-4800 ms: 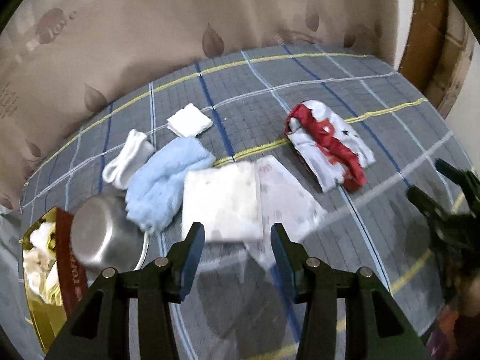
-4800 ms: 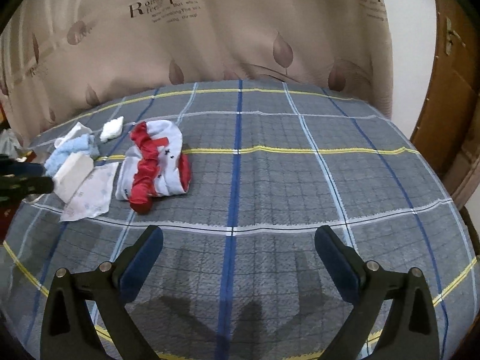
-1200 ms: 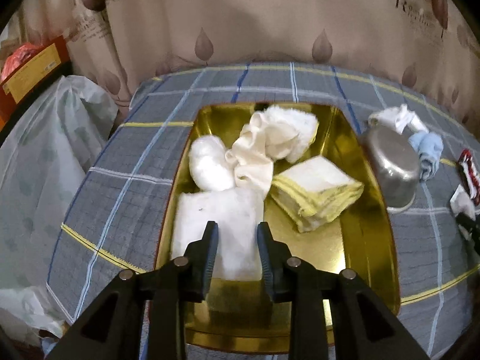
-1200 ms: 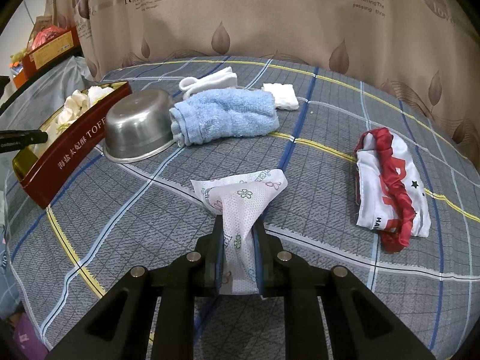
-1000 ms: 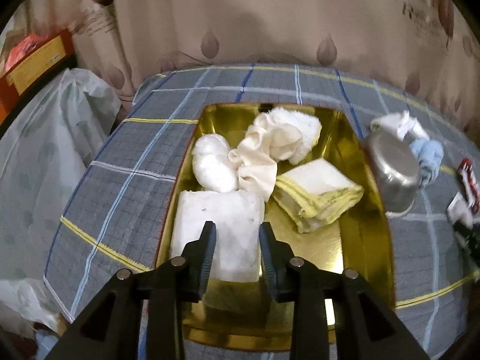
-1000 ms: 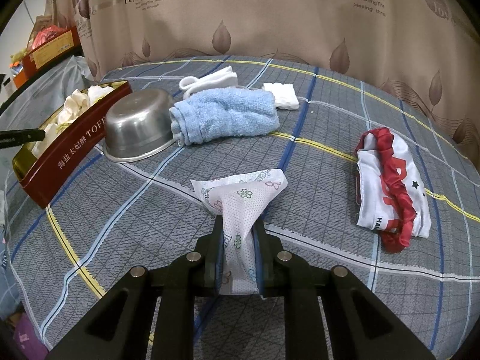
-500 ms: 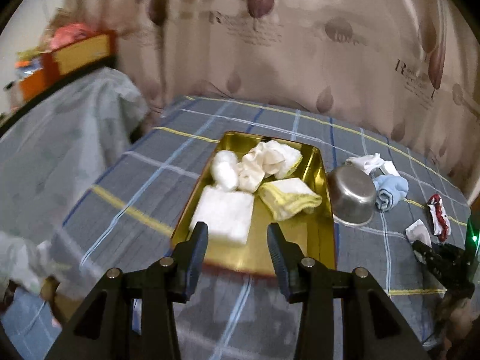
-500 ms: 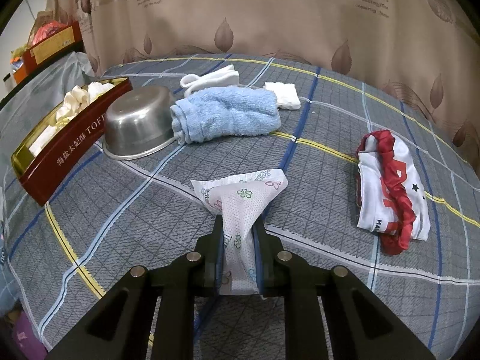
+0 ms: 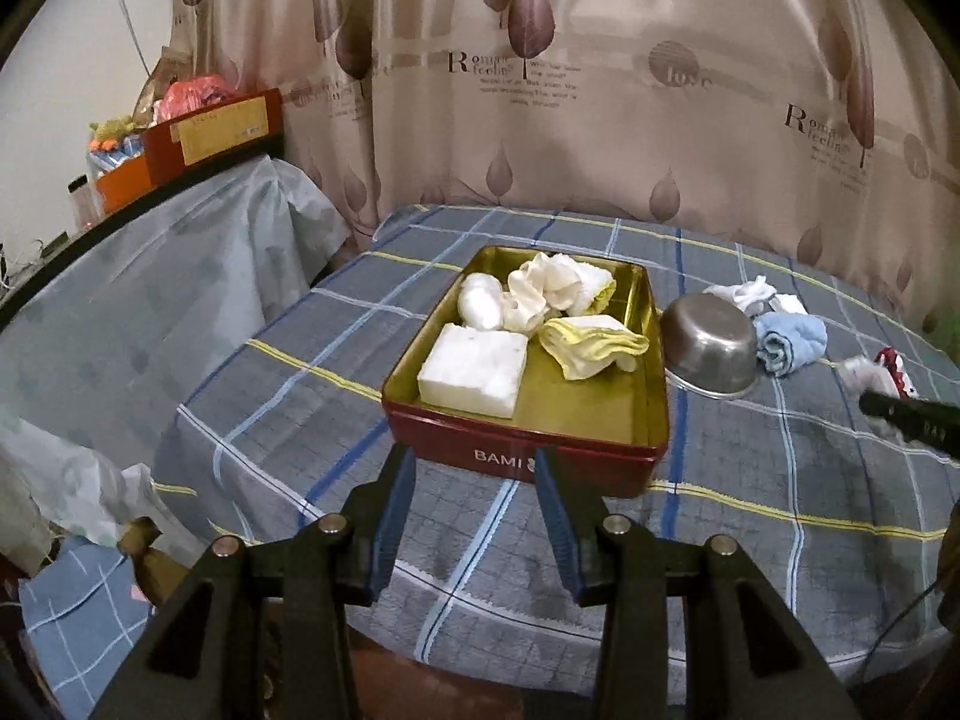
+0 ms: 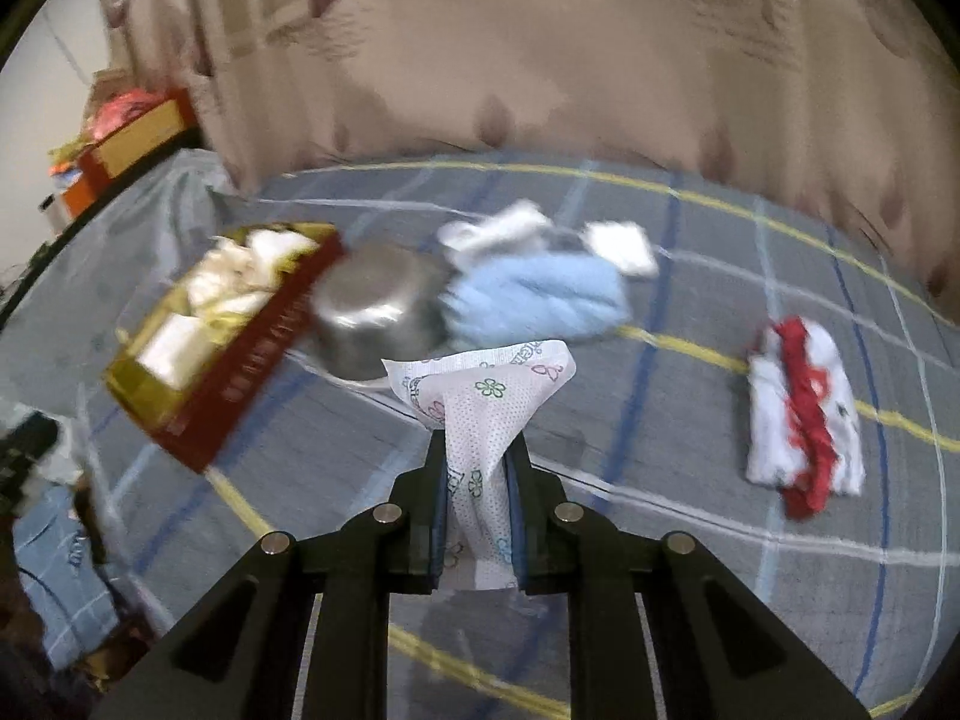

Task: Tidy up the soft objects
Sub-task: 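Carry the floral-print cloth into the gold tin and open the right gripper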

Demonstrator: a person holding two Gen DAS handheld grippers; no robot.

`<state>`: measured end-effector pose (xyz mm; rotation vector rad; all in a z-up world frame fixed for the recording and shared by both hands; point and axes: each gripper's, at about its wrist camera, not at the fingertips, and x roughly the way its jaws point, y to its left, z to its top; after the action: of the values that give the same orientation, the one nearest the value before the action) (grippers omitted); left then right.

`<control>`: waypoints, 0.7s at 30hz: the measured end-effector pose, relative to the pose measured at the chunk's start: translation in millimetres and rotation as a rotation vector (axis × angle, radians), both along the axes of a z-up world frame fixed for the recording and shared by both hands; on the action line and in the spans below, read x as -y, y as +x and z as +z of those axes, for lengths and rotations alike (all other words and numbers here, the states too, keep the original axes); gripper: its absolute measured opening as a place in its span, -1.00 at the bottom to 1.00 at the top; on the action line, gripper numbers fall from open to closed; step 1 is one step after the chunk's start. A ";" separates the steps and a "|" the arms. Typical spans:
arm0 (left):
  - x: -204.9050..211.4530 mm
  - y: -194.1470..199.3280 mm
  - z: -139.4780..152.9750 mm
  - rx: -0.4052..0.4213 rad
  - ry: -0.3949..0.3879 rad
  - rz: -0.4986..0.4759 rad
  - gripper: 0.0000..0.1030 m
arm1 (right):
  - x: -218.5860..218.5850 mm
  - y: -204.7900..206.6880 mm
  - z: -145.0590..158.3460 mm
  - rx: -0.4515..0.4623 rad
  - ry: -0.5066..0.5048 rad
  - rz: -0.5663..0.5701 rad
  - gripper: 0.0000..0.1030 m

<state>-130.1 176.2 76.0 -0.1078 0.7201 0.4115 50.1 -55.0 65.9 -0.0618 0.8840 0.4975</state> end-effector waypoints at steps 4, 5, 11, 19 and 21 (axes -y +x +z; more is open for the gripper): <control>-6.9 -3.0 0.7 0.003 -0.018 0.029 -0.18 | -40.1 -1.2 23.4 0.013 0.033 0.085 -0.71; -8.5 -3.7 1.7 0.006 -0.017 0.039 -0.18 | -53.0 -1.0 28.0 0.015 0.040 0.109 -0.71; -21.8 -10.6 10.1 0.040 -0.055 0.092 -0.15 | -136.2 18.5 51.3 0.017 0.043 0.247 -0.71; -25.5 -10.4 11.7 0.037 -0.034 0.104 -0.12 | -237.4 69.1 58.0 -0.014 -0.012 0.325 -0.71; -27.6 -9.5 11.1 0.034 -0.034 0.106 -0.12 | -258.3 78.3 51.4 -0.038 -0.029 0.332 -0.71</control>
<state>-139.6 203.8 87.1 -0.1848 0.6900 0.4976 128.4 203.3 117.4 -0.2287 0.9230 0.7978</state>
